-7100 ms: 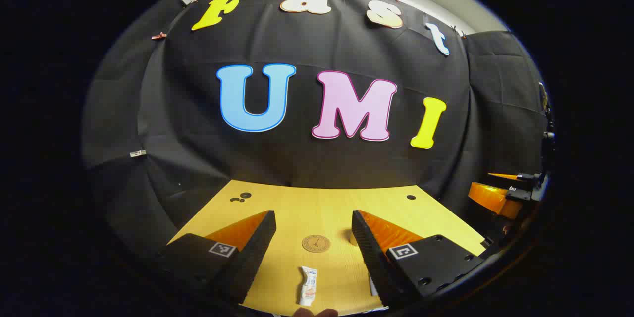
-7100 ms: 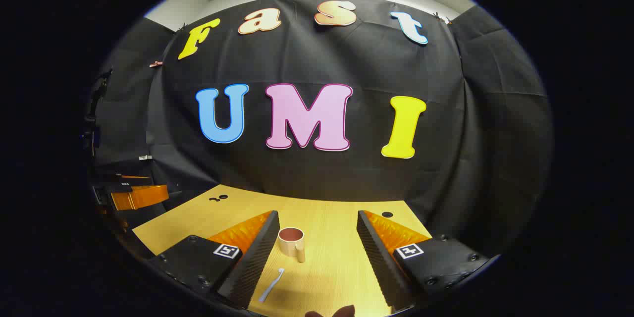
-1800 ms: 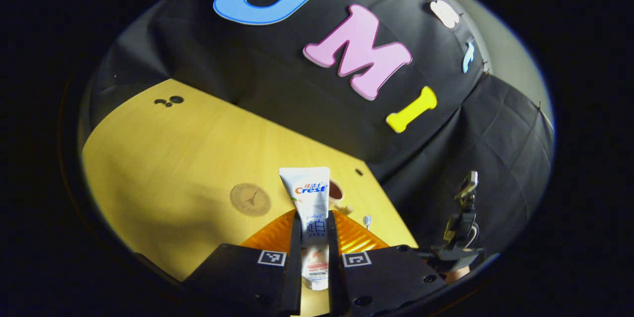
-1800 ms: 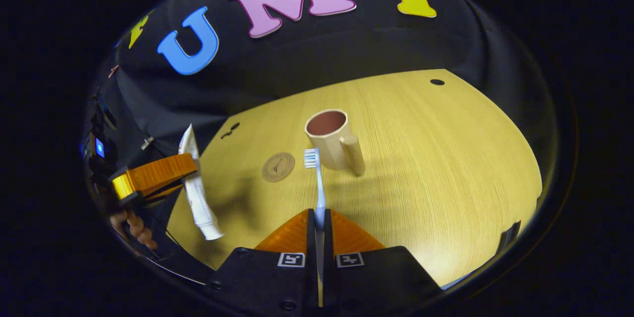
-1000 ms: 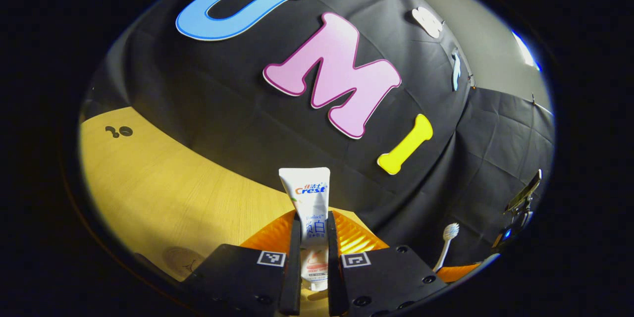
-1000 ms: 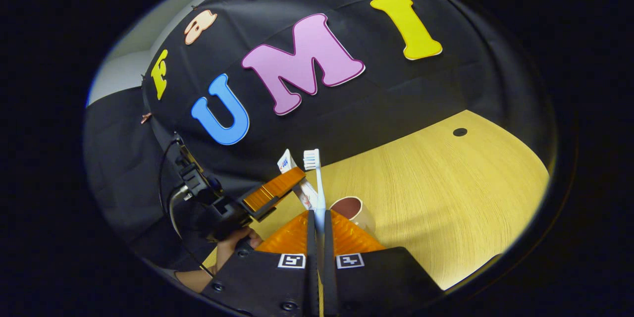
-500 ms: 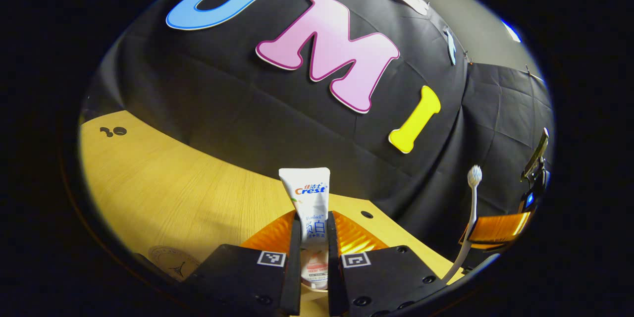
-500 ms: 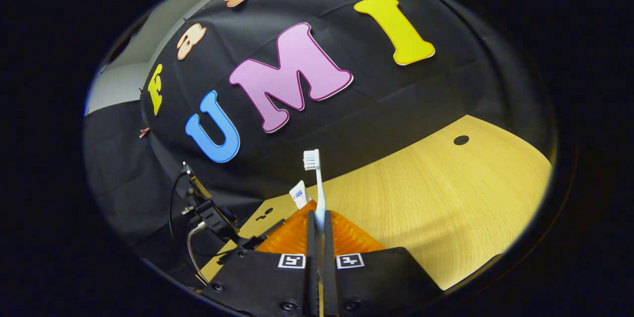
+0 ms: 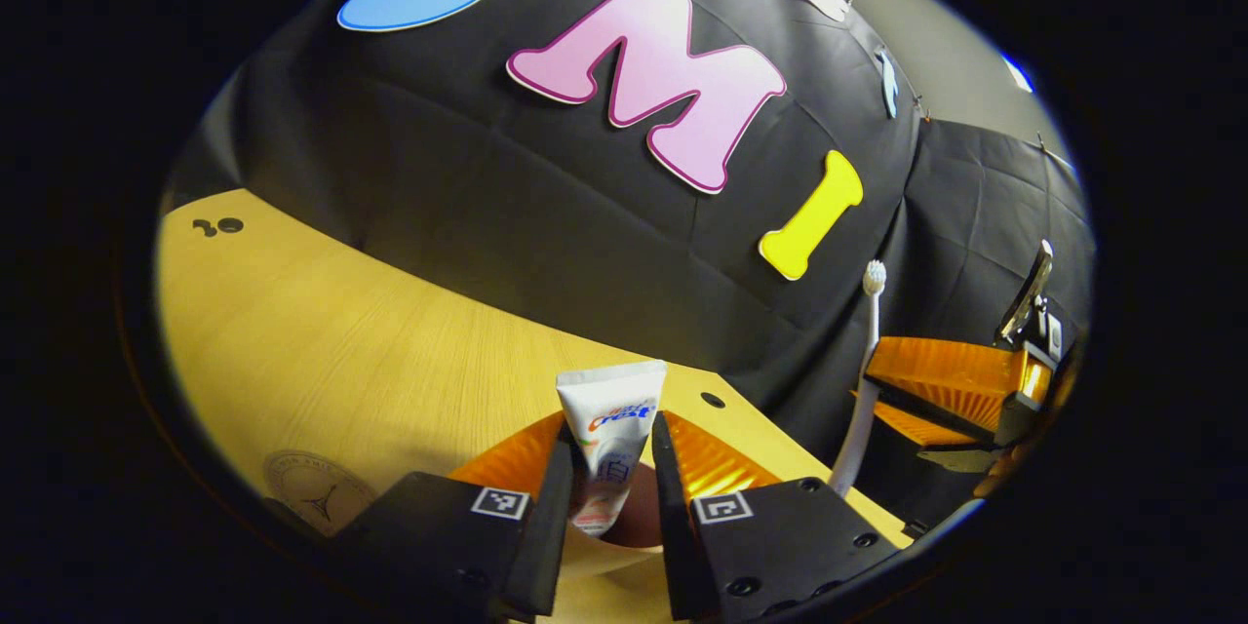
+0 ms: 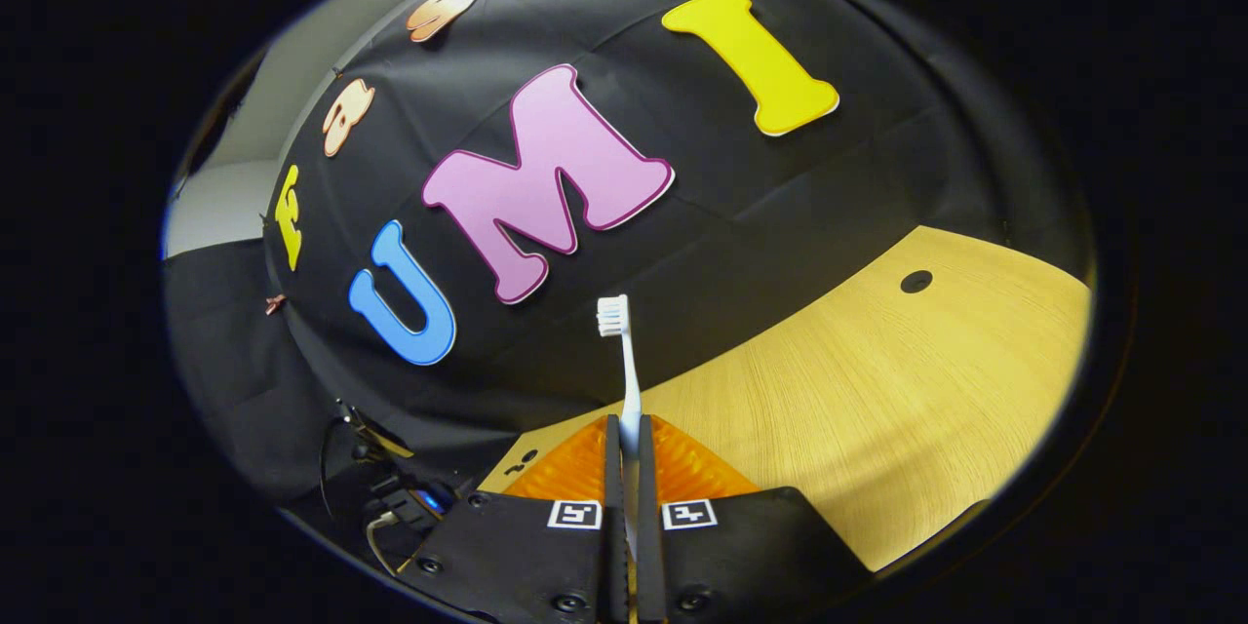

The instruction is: Put the toothbrush and toothpaste on the desktop into the cup, then pick up the cup and place it on the coaster on the desktop.

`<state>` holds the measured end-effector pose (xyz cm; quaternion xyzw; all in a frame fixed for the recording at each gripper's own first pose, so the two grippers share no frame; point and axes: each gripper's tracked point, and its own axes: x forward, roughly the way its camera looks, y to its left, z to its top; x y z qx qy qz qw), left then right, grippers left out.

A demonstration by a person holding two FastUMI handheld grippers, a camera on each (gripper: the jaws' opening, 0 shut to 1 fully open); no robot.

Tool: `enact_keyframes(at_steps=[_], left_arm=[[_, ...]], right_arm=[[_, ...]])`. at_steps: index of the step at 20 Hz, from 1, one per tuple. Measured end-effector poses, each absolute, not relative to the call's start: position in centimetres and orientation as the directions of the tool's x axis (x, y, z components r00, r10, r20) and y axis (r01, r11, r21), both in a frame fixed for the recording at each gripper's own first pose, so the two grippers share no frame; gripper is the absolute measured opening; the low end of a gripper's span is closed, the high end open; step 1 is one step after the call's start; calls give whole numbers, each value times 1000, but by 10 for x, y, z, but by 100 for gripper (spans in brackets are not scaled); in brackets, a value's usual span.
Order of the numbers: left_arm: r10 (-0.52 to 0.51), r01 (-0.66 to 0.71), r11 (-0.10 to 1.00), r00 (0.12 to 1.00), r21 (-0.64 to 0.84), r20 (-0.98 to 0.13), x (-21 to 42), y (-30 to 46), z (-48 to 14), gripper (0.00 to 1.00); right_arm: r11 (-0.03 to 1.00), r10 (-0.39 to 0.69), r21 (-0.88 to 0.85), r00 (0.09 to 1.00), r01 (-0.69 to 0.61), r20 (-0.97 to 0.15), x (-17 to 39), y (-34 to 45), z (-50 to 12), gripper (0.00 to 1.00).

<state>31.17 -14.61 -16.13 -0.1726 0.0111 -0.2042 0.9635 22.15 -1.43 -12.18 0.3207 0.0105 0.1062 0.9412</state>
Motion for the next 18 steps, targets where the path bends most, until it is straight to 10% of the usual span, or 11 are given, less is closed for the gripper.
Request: enact_keyframes(at_steps=[3, 18], left_arm=[[-397, 388, 855, 917, -346, 46, 306, -142, -158, 60], [-400, 390, 868, 916, -308, 35, 215, -98, -154, 51]], right_arm=[[754, 191, 628, 979, -190, 66, 234, -12, -121, 8], [764, 171, 625, 984, -161, 45, 267, 25, -171, 8]])
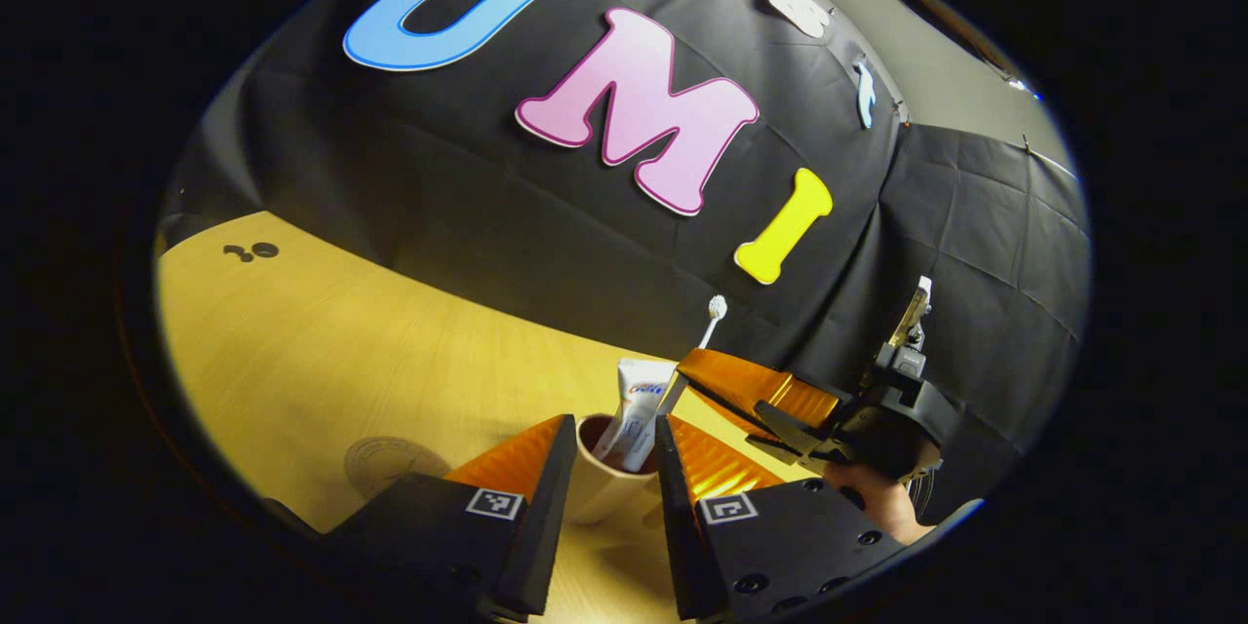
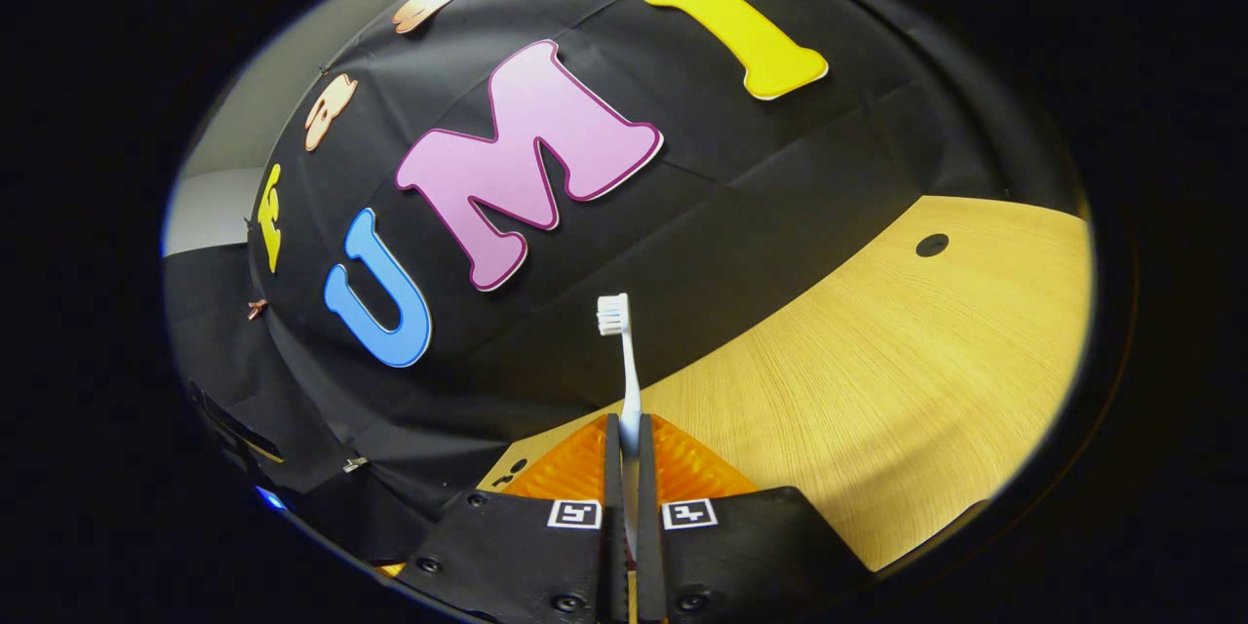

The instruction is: Put the toothbrush and toothpaste on the desktop into the cup, then pick up the cup and place it on the coaster on the desktop.

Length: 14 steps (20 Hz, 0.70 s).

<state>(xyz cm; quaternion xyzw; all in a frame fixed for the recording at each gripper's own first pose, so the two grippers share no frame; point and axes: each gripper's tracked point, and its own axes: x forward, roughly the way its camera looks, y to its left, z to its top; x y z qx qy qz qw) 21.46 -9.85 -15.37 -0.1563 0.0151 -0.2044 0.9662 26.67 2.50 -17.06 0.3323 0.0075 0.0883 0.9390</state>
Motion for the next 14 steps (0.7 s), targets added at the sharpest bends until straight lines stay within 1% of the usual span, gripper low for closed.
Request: enact_keyframes(at_steps=[5, 10, 12, 13, 14], left_arm=[[-377, 347, 876, 926, -335, -27, 194, -81, -182, 51], [-373, 338, 881, 927, -331, -46, 185, -77, -194, 51], [-371, 334, 882, 927, -333, -51, 182, -76, -197, 51], [-368, 331, 882, 928, -336, -54, 181, -75, -198, 51], [-366, 327, 882, 929, -338, -55, 181, -75, -199, 51]], right_arm=[[785, 166, 605, 986, -134, 4, 265, 33, -197, 8], [809, 163, 573, 987, -130, -6, 266, 37, -205, 8], [831, 151, 544, 988, -112, -27, 266, 35, -213, 8], [835, 162, 537, 986, -122, -29, 264, 37, -214, 8], [844, 162, 524, 986, -115, -44, 263, 38, -218, 10]])
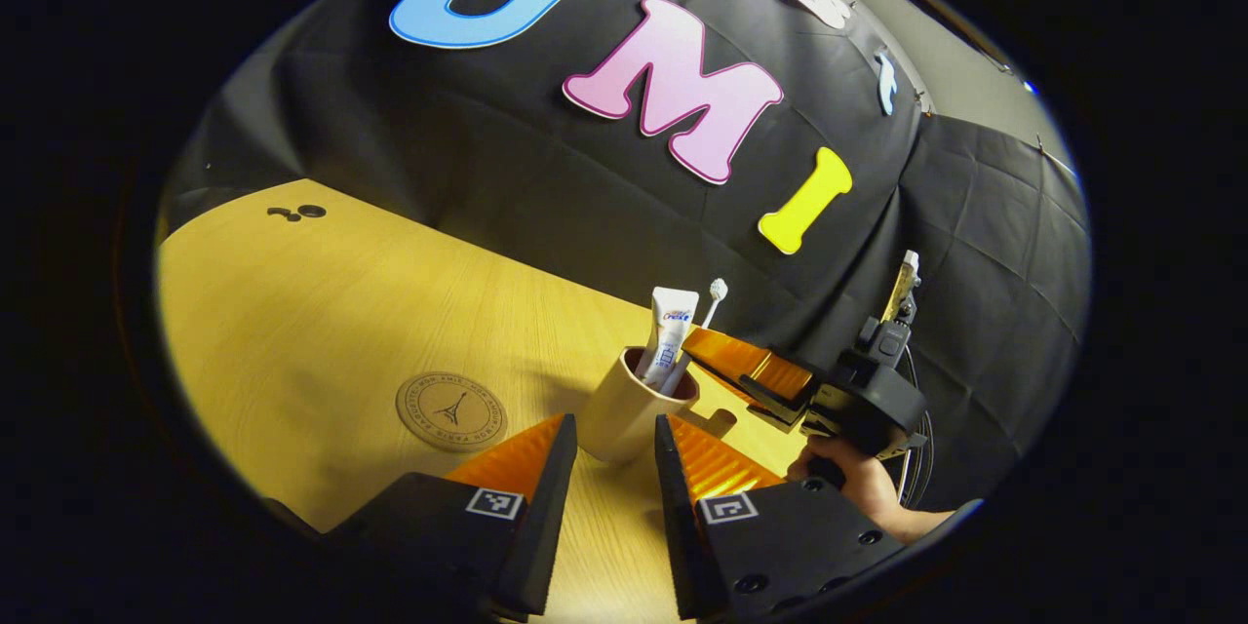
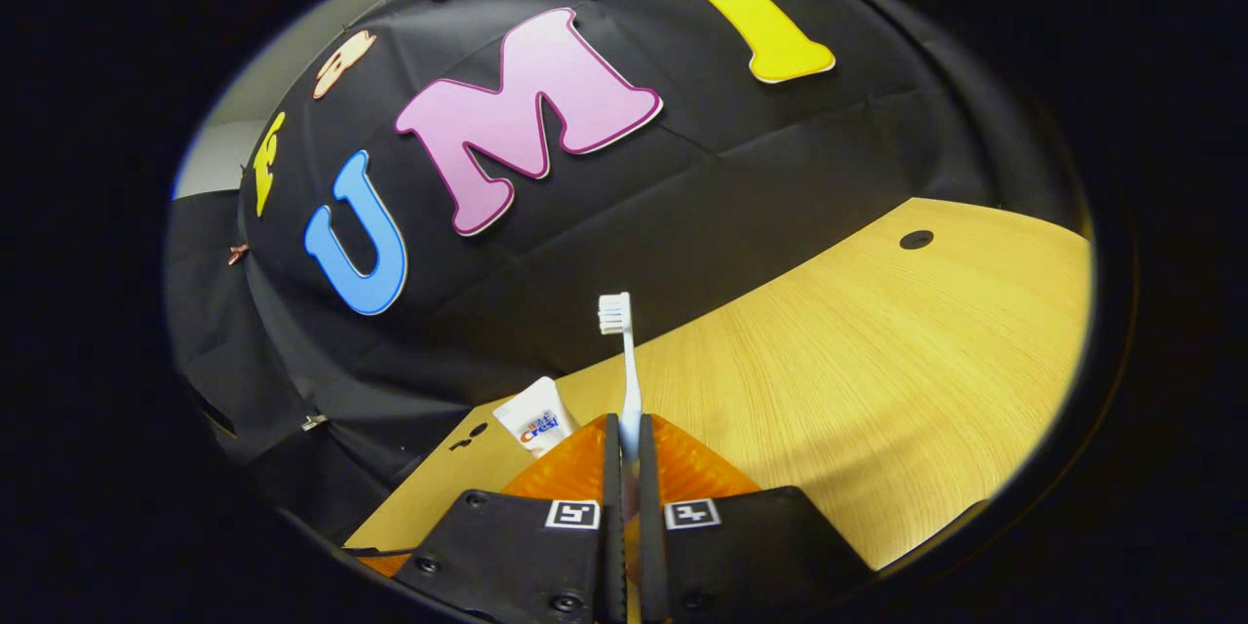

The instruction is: Put the toothbrush and toothpaste on the desktop into the cup, then pick up the cup and place it on the coaster on the desktop.

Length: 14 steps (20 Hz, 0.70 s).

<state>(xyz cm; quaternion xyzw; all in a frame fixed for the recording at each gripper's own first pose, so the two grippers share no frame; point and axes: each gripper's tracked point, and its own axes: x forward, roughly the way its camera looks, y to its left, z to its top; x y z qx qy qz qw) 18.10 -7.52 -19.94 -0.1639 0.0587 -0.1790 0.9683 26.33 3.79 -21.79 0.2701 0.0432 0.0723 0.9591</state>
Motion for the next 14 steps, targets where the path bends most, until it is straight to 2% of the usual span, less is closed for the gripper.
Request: enact_keyframes(at_steps=[6, 9, 10, 11, 13, 14], left_arm=[[-356, 311, 885, 931, -346, -75, 177, -72, -208, 51], [-344, 297, 893, 935, -339, -88, 175, -69, -210, 51], [-338, 291, 897, 937, -334, -91, 175, -67, -212, 51], [-333, 285, 899, 938, -334, -95, 175, -65, -212, 51], [-325, 275, 898, 941, -342, -97, 172, -59, -213, 51], [-321, 270, 898, 942, -346, -99, 171, -58, -215, 51]], right_arm=[[862, 205, 485, 976, -145, -74, 249, 39, -222, 17], [868, 240, 469, 964, -162, -112, 235, 35, -225, 17], [870, 252, 463, 959, -167, -127, 230, 34, -226, 13], [875, 267, 451, 952, -176, -147, 225, 33, -226, 24], [882, 299, 427, 937, -199, -180, 217, 34, -223, 24], [888, 312, 411, 927, -207, -207, 214, 34, -222, 28]])
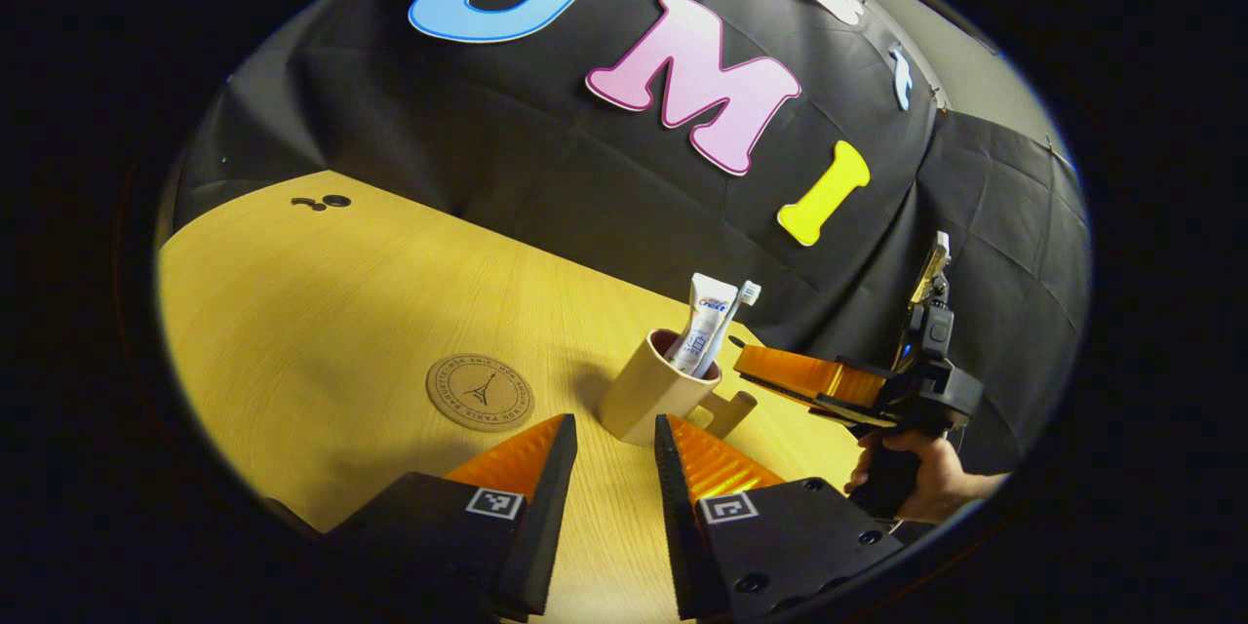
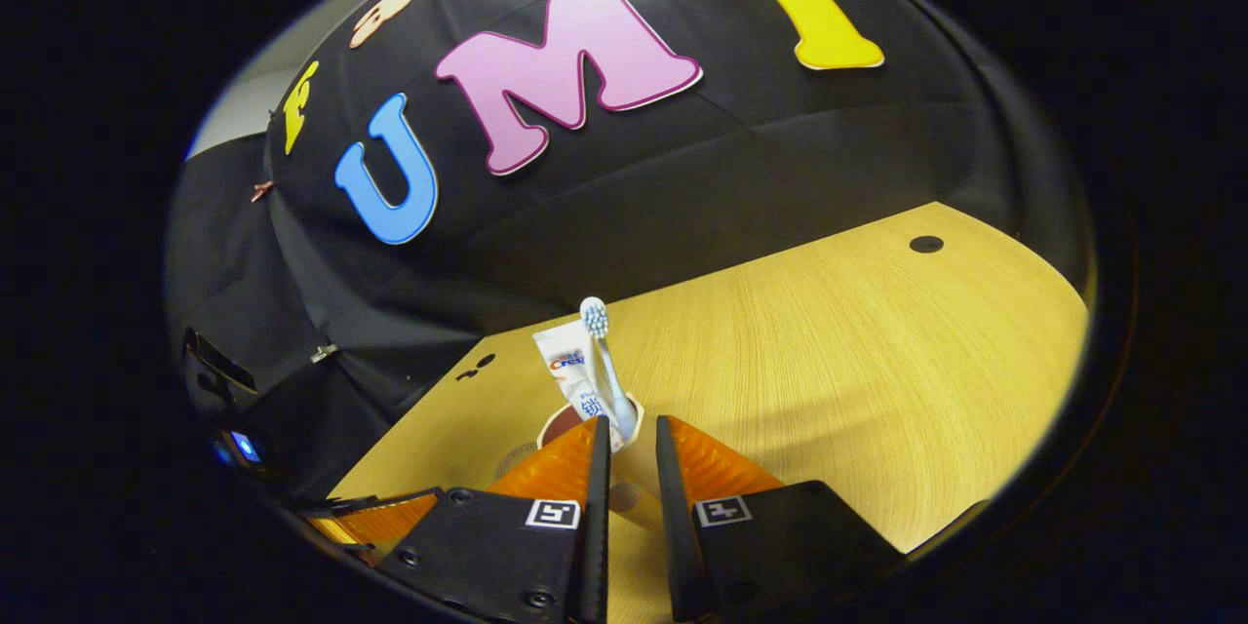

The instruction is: Put the toothbrush and toothpaste on the desktop into the cup, then pick up the cup and place it on the coaster on the desktop.

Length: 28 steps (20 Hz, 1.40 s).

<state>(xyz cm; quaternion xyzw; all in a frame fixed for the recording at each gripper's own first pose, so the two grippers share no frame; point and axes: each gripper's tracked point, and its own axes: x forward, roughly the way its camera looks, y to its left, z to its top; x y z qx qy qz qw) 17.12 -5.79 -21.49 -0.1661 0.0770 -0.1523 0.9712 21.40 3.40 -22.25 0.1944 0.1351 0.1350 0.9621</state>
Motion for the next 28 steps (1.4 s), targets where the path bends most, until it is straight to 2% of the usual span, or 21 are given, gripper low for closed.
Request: enact_keyframes(at_steps=[3, 4, 5, 6, 7, 8, 9, 10, 11, 13, 14, 15, 16, 22, 28], left_arm=[[-309, 254, 909, 943, -331, -123, 166, -50, -224, 51], [-305, 250, 913, 944, -323, -129, 165, -47, -227, 51], [-300, 246, 916, 944, -317, -134, 163, -44, -229, 51], [-294, 239, 920, 945, -311, -141, 163, -42, -233, 51], [-284, 229, 924, 947, -305, -150, 162, -38, -236, 51], [-278, 223, 928, 947, -298, -160, 161, -36, -241, 51], [-271, 215, 933, 948, -287, -170, 160, -34, -244, 51], [-262, 209, 939, 949, -273, -176, 159, -31, -247, 51], [-255, 205, 944, 950, -259, -178, 158, -30, -247, 51], [-247, 204, 952, 952, -229, -179, 156, -27, -249, 51], [-246, 205, 954, 952, -216, -180, 155, -26, -250, 51], [-246, 207, 956, 952, -210, -180, 154, -25, -250, 51], [-246, 207, 956, 953, -209, -179, 153, -24, -251, 52], [-212, 180, 966, 962, -186, -173, 149, -9, -255, 51], [-187, 156, 972, 967, -178, -173, 146, 5, -259, 51]], right_arm=[[904, 359, 348, 881, -247, -308, 206, 37, -225, 33], [910, 370, 322, 862, -261, -346, 202, 35, -228, 23], [916, 376, 293, 843, -274, -385, 199, 34, -229, 35], [920, 381, 262, 825, -292, -417, 199, 34, -230, 41], [925, 378, 225, 810, -307, -449, 198, 33, -232, 34], [925, 379, 196, 790, -325, -481, 196, 33, -233, 38], [920, 389, 178, 765, -349, -514, 193, 37, -237, 48], [915, 395, 163, 737, -369, -549, 190, 40, -242, 39], [912, 393, 147, 713, -383, -580, 187, 41, -244, 49], [916, 358, 91, 689, -392, -630, 189, 41, -254, 57], [915, 346, 81, 665, -395, -661, 188, 42, -260, 57], [913, 340, 81, 639, -399, -690, 187, 46, -267, 47], [911, 335, 80, 613, -404, -716, 187, 47, -270, 57], [893, 273, 25, 499, -449, -822, 199, 60, -302, 57], [885, 215, -16, 439, -466, -872, 207, 69, -332, 57]])
